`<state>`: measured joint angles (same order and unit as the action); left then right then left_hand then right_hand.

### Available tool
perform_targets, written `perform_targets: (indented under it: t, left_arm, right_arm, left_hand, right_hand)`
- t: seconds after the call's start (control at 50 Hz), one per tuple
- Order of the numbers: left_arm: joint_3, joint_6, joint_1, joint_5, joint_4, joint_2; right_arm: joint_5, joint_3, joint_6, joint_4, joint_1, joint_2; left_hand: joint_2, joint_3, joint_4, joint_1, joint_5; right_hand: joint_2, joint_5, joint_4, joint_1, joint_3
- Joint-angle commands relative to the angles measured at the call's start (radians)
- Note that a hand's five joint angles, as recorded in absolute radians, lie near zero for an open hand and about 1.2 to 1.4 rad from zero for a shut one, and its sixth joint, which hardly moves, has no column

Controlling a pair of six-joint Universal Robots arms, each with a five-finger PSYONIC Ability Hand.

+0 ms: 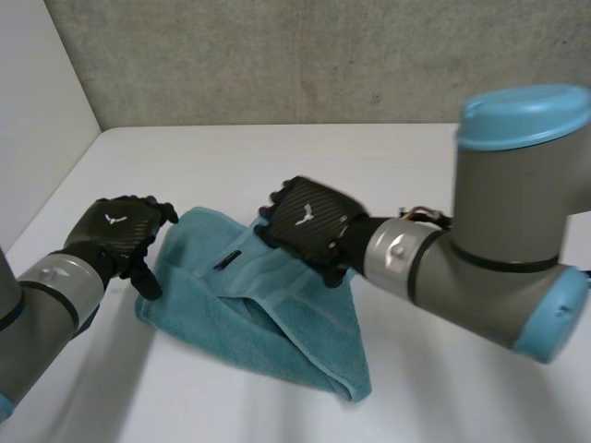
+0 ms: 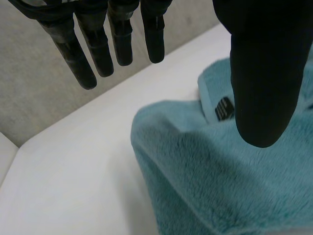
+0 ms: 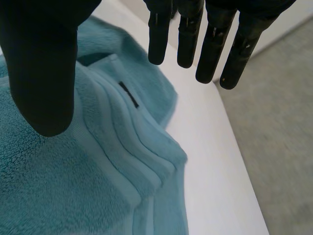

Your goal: Fold the laundry

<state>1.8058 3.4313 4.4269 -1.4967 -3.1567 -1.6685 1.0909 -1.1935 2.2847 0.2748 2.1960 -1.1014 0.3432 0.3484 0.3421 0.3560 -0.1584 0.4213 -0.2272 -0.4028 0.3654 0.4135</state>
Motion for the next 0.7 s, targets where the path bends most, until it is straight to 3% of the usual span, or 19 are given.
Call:
perform_targets:
  t: [0.02,0.18,0.36,0.42,0.46,0.54,0.7]
  left_arm:
    - [-0.017,0.106,0.018,0.000,-0.014,-0.100]
    - [-0.003,0.117,0.071,0.006,-0.016,-0.114]
    - [0.004,0.117,0.081,0.010,-0.014,-0.123]
    - [0.006,0.117,0.074,0.022,-0.016,-0.128]
    - [0.006,0.117,0.068,0.030,-0.016,-0.129]
    - [0.004,0.115,0.058,0.035,-0.023,-0.128]
    - [0.006,0.117,0.011,0.032,-0.106,-0.120]
  right_arm:
    - [-0.019,0.086,-0.143,0.012,0.071,0.135]
    - [-0.055,0.097,-0.300,0.015,0.119,0.216]
    - [-0.045,0.146,-0.337,0.011,0.117,0.298]
    - [-0.002,0.210,-0.329,-0.006,0.116,0.314]
    - [0.070,0.260,-0.303,-0.028,0.120,0.314]
    - [0.182,0.272,-0.188,-0.115,0.114,0.296]
    - [0.276,0.120,0.056,-0.172,0.062,0.128]
  left_hand:
    - [0.044,0.038,0.045,0.031,-0.054]
    - [0.049,0.044,0.050,0.037,-0.060]
    - [0.181,0.176,0.182,0.169,-0.192]
    - [0.205,0.200,0.206,0.192,-0.215]
    - [0.214,0.209,0.215,0.201,-0.224]
    - [0.223,0.217,0.224,0.210,-0.233]
    - [0.217,0.212,0.218,0.204,-0.227]
  right_hand:
    - [0.007,-0.027,-0.026,0.063,0.015]
    - [-0.002,-0.018,-0.017,0.054,0.006]
    - [0.095,-0.114,-0.113,0.151,0.103]
    - [0.657,-0.677,-0.676,0.713,0.665]
    - [0.973,-0.993,-0.992,1.029,0.981]
    - [0.975,-0.995,-0.993,1.031,0.983]
    - [0.975,-0.995,-0.993,1.031,0.983]
